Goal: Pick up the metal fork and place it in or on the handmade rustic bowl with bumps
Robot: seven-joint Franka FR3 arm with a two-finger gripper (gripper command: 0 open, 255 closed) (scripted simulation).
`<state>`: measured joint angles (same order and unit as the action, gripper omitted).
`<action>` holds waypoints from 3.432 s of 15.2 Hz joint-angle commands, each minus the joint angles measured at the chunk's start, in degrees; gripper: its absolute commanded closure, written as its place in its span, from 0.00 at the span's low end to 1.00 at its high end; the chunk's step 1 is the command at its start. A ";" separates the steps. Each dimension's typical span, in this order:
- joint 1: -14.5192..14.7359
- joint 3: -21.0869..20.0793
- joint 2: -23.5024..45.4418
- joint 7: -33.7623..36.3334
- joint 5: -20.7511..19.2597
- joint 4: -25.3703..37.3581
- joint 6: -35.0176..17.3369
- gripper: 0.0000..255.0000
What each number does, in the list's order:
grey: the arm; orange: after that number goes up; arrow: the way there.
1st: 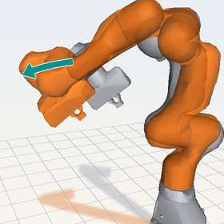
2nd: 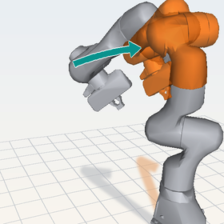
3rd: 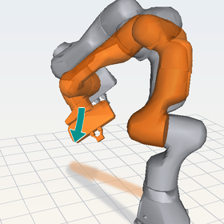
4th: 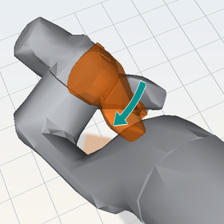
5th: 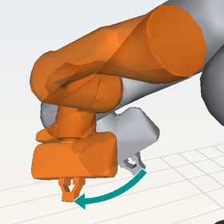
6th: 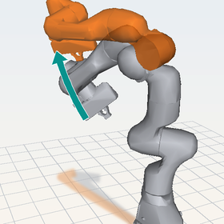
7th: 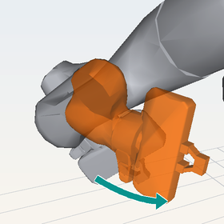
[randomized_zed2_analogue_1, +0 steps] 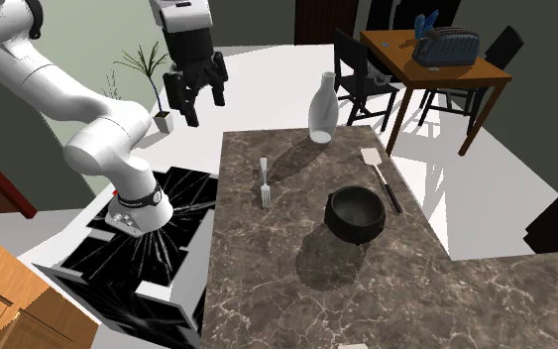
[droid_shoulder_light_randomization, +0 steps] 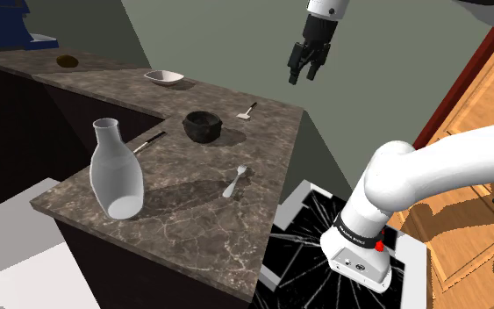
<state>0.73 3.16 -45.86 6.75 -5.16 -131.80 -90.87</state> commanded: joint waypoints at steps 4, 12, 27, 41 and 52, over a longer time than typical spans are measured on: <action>-1.34 -2.65 -0.27 8.00 2.66 -4.93 -3.11 0.00; -3.76 -10.44 3.00 28.81 11.14 -14.99 -13.39 0.00; -5.98 -24.46 26.22 62.00 25.81 -20.11 -40.35 0.00; -5.64 -25.74 30.69 61.97 26.45 -22.06 -46.83 0.00; -5.64 -25.74 30.69 61.97 26.45 -22.06 -46.83 1.00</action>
<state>-4.92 -22.58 -15.17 68.72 21.29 -153.87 -137.70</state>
